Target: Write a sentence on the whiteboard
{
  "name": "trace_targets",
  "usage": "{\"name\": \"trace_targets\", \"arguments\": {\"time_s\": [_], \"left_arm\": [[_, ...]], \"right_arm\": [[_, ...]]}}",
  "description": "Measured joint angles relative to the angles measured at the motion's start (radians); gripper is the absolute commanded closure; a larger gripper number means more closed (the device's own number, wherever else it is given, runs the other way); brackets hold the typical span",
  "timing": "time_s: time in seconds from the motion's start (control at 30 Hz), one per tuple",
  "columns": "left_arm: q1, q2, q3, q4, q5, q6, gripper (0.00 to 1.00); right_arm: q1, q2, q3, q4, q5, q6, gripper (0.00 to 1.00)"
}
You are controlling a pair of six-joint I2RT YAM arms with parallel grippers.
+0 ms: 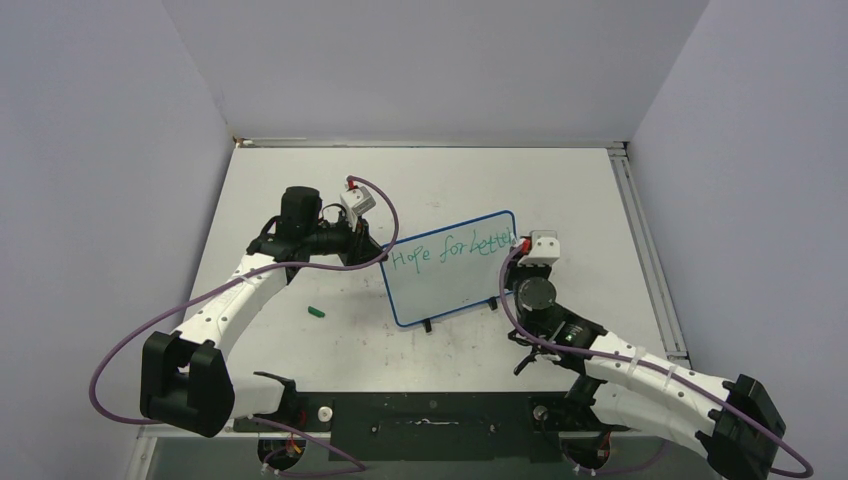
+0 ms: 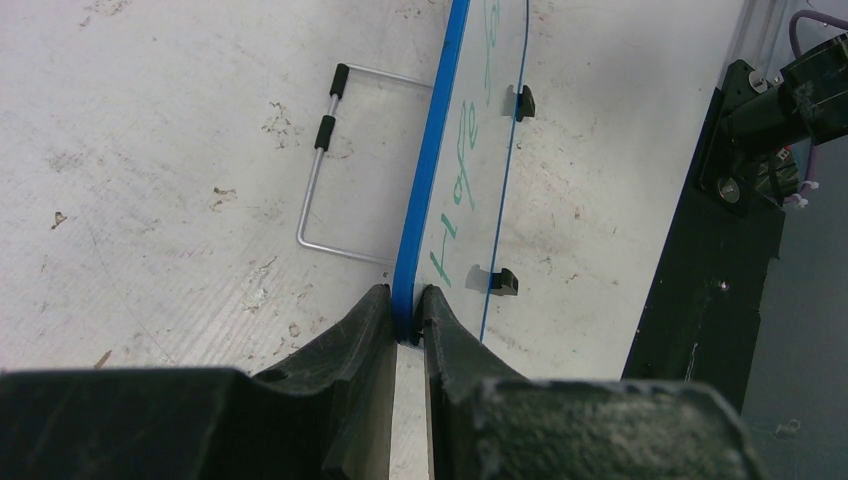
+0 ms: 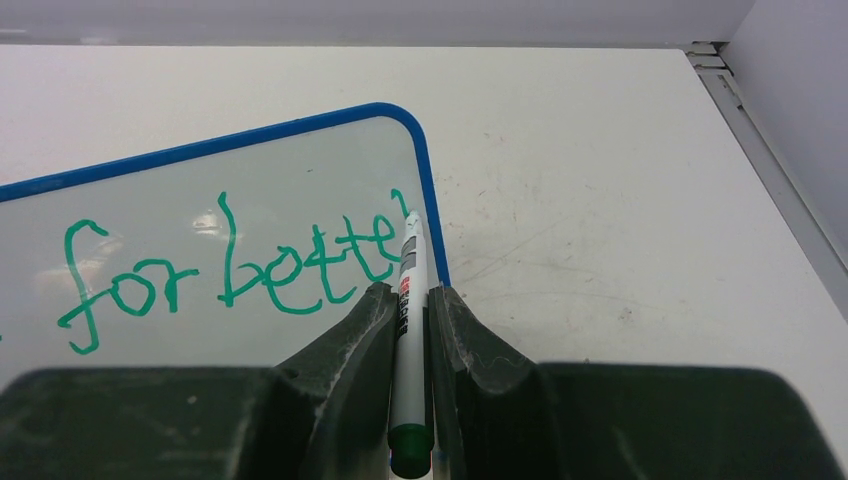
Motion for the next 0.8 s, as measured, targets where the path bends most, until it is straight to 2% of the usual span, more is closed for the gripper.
{"name": "trace_targets", "arguments": {"time_s": [0.47, 0.8], "left_arm": [[-0.001, 0.0, 0.0, 0.0, 0.0, 0.0, 1.0], [-0.001, 0.0, 0.0, -0.001, 0.0, 0.0, 1.0]], "right_arm": [[-0.03, -0.003, 0.002, 0.002, -0.01, 0.005, 0.95], [-0.032, -0.119, 0.002, -0.056, -0.062, 0.009, 0.95]]}}
